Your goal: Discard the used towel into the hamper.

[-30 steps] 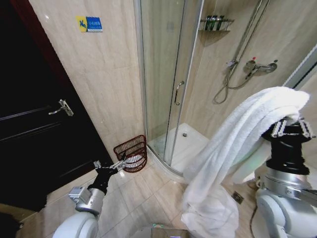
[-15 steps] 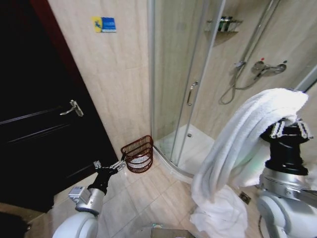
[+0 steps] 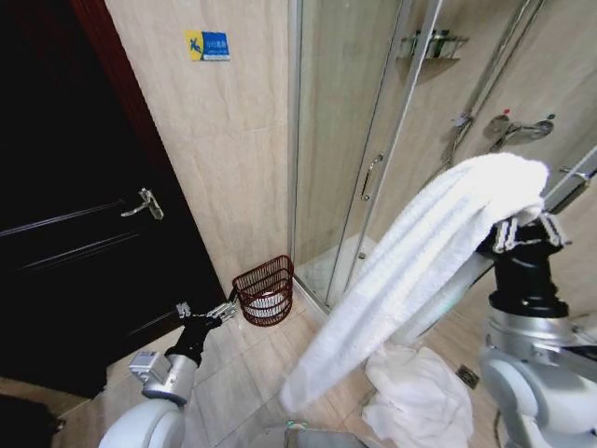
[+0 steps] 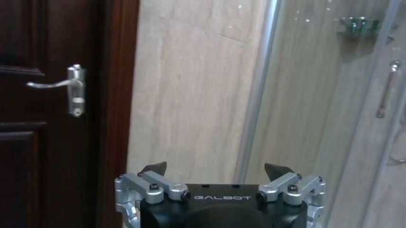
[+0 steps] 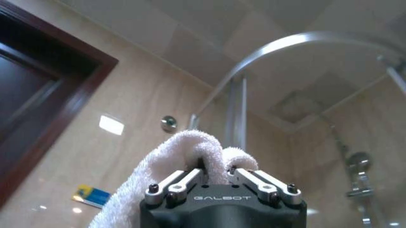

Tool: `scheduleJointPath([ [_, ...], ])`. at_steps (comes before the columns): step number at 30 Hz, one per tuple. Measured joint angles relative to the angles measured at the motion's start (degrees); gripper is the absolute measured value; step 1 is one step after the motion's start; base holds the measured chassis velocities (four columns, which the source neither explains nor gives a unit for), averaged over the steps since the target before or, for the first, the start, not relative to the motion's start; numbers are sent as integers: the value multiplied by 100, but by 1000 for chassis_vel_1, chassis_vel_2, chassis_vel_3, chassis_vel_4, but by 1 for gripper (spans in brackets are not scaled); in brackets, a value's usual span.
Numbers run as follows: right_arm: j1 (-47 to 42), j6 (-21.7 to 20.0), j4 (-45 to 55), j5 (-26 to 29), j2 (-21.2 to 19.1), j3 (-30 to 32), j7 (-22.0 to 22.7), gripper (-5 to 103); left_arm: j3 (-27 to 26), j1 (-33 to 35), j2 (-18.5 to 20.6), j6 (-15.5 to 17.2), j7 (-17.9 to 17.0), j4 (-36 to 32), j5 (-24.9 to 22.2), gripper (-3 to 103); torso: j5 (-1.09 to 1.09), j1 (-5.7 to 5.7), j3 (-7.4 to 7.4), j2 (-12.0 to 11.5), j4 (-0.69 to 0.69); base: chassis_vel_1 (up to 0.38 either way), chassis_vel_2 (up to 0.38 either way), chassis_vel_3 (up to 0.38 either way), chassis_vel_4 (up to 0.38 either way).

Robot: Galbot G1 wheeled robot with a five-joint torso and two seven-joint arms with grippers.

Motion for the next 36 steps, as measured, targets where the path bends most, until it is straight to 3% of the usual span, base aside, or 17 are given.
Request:
scheduleJointPath([
  [15, 1554, -268, -669, 1001, -842, -257, -107, 9, -1, 0, 0, 0, 0, 0, 0, 100, 1, 0, 0, 0, 0, 87, 84, 73, 77],
  [25, 2205, -474, -943, 1345, -987, -487, -61, 9, -2, 0, 0, 0, 0, 0, 0, 100, -2, 0, 0, 0, 3, 111, 115, 114, 109],
  [32, 2778, -413, -1797, 1303, -949, -837, -118, 9, -1, 0, 1, 0, 0, 0, 0, 100, 3, 0, 0, 0, -3, 17, 16, 13, 11],
  [36, 3302, -395, -2183, 1303, -951, -1100, -134, 9, -1, 0, 0, 0, 0, 0, 0, 100, 2, 0, 0, -1, 0, 0, 0, 0, 0],
])
